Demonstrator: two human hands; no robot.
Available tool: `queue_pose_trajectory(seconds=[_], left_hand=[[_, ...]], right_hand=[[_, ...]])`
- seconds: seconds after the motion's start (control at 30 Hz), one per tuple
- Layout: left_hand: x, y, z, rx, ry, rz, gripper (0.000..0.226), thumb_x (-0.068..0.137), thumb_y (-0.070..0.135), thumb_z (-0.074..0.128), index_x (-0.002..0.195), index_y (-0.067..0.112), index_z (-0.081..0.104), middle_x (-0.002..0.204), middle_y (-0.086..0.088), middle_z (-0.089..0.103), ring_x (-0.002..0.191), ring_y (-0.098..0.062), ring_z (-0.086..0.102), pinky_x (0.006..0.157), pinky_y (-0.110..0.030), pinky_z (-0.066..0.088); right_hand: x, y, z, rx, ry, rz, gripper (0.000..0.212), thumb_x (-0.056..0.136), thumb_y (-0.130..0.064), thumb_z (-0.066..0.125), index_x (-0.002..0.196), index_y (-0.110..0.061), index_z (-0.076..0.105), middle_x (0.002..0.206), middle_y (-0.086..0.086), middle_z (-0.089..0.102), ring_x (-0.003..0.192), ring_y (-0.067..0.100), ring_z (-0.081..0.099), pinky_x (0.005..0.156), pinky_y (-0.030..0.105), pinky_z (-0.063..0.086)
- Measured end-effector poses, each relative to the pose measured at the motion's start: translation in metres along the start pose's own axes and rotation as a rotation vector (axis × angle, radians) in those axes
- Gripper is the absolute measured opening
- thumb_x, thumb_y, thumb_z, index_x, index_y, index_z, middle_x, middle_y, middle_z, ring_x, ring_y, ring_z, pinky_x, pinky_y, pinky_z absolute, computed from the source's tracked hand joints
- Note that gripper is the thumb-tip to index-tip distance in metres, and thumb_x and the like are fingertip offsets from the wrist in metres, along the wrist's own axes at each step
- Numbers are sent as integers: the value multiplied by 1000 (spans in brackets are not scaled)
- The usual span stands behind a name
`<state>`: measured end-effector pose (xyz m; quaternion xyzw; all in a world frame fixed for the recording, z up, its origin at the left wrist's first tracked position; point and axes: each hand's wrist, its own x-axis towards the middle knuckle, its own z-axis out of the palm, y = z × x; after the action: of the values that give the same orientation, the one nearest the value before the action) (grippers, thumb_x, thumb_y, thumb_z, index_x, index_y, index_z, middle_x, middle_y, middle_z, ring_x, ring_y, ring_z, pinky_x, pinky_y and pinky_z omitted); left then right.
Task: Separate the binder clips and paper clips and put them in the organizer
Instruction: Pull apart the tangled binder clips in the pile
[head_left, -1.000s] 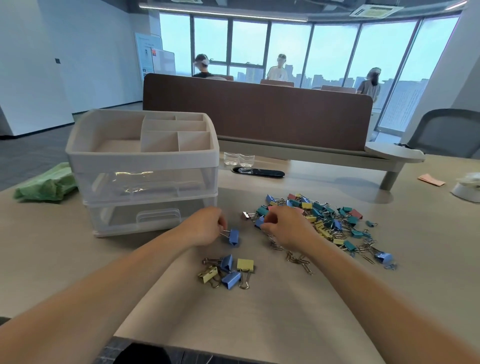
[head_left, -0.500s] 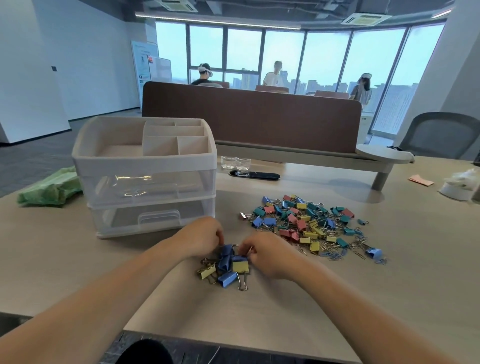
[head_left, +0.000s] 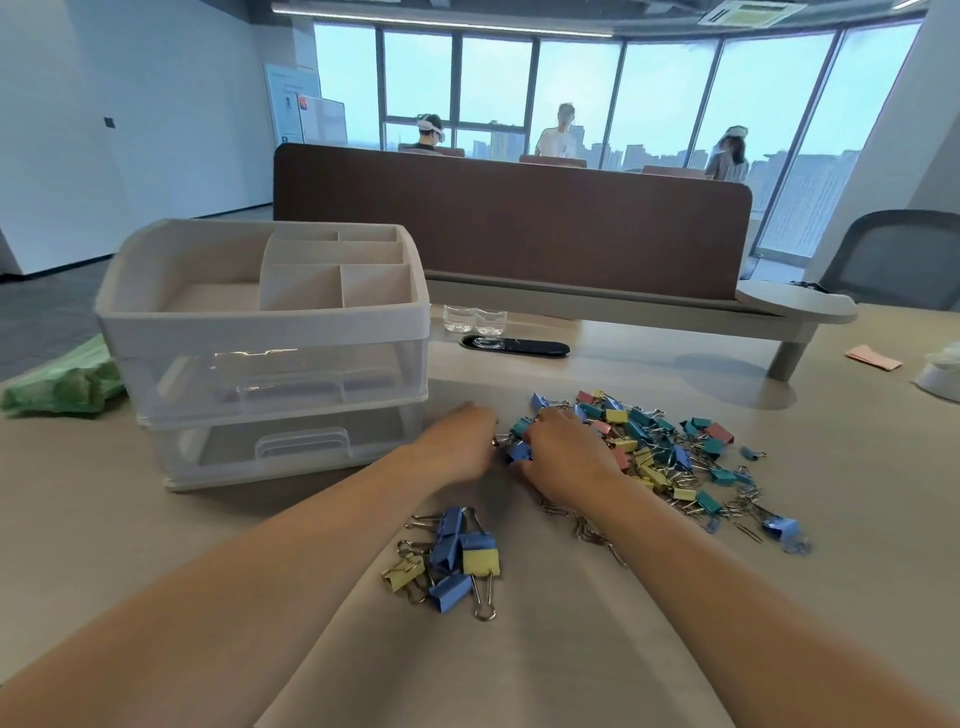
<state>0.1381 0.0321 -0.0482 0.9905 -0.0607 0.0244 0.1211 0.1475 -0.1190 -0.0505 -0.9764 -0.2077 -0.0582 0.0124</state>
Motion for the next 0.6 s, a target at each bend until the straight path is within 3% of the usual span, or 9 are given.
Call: queue_pose_trajectory(seconds=[0.1, 0.27, 0.4, 0.5, 0.6], left_hand=[[11, 3, 6, 19, -26, -21, 22, 90, 17, 57, 104, 0, 63, 113, -21, 54, 95, -34, 61, 70, -32, 45], [18, 0, 13, -10, 14, -41, 16, 90, 13, 57, 95, -1, 64, 106, -22, 55, 90, -36, 61, 66, -32, 41], [7, -6, 9, -37, 62, -51, 17, 92, 12, 54, 98, 0, 63, 104, -19, 57, 91, -33, 61, 70, -34, 46], [-11, -10, 5, -40, 68, -52, 14, 92, 8, 49, 90, 4, 62, 97, -17, 57, 81, -29, 60, 63, -31, 42], [-29, -15, 3, -53, 34, -55, 17, 91, 7, 48, 91, 7, 65, 94, -12, 58, 79, -26, 62, 68, -35, 53]], right_hand=[[9, 0, 6, 24, -2, 4, 32, 90, -37, 57, 106, -10, 66, 130, 15, 49, 113, 32, 53, 83, 48, 53], [13, 4, 8, 160, 65, -27, 26, 90, -34, 59, 96, -10, 67, 111, 11, 57, 98, 25, 57, 73, 33, 45], [5, 4, -1, 346, 78, 12, 31, 89, -41, 64, 106, -15, 62, 103, 1, 58, 92, 18, 56, 79, 34, 51], [-6, 3, -12, 401, 104, 32, 33, 91, -43, 63, 112, -19, 56, 99, -5, 58, 89, 13, 56, 75, 29, 49], [-24, -2, -20, 391, 92, 20, 33, 92, -46, 60, 113, -22, 54, 98, -5, 59, 86, 12, 57, 73, 27, 50]])
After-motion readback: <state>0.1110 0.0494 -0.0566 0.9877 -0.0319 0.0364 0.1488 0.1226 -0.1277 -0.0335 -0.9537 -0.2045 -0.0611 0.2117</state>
